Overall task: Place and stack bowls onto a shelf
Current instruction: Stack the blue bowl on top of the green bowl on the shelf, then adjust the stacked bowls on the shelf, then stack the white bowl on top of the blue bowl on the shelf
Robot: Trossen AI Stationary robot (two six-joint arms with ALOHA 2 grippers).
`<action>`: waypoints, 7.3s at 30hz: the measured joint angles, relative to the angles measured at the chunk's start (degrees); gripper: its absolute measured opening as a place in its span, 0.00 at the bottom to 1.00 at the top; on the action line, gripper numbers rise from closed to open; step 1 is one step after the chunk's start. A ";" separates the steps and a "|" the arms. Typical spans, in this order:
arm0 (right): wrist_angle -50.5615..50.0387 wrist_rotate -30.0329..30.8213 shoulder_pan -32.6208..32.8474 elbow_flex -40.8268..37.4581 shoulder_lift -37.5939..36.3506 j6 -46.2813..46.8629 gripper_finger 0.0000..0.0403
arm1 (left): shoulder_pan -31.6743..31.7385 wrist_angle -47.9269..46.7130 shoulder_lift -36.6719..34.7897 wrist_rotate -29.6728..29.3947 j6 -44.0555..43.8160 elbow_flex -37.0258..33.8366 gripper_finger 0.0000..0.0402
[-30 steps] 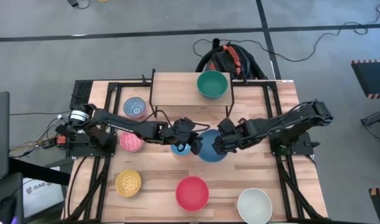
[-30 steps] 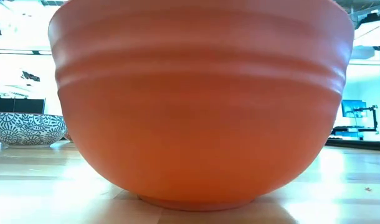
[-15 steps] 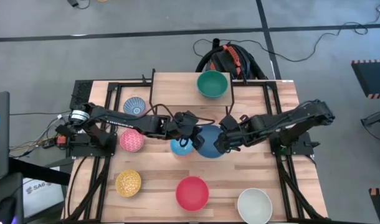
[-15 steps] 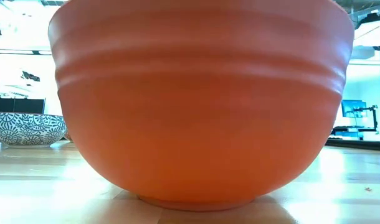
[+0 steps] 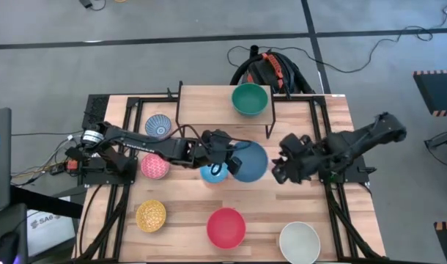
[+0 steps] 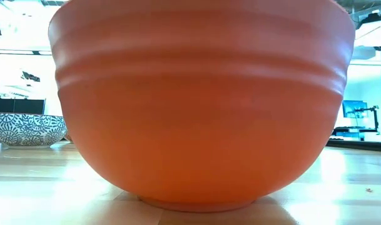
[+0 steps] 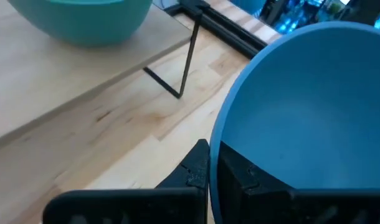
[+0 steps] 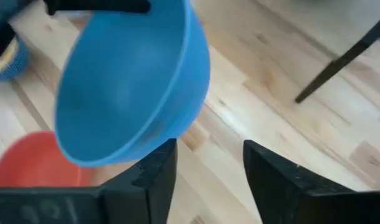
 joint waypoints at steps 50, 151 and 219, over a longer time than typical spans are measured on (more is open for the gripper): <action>5.22 -3.39 -4.00 -2.78 -6.43 6.83 0.52 | 33.13 -2.60 9.72 19.73 22.80 21.03 0.00; 60.86 -6.60 -31.43 -21.31 11.01 -54.09 0.50 | 22.44 -26.23 -15.87 9.39 18.77 -1.49 0.36; 27.79 -25.58 33.64 -29.77 2.45 18.86 0.50 | -19.03 3.08 3.91 -6.73 -19.46 -1.46 0.36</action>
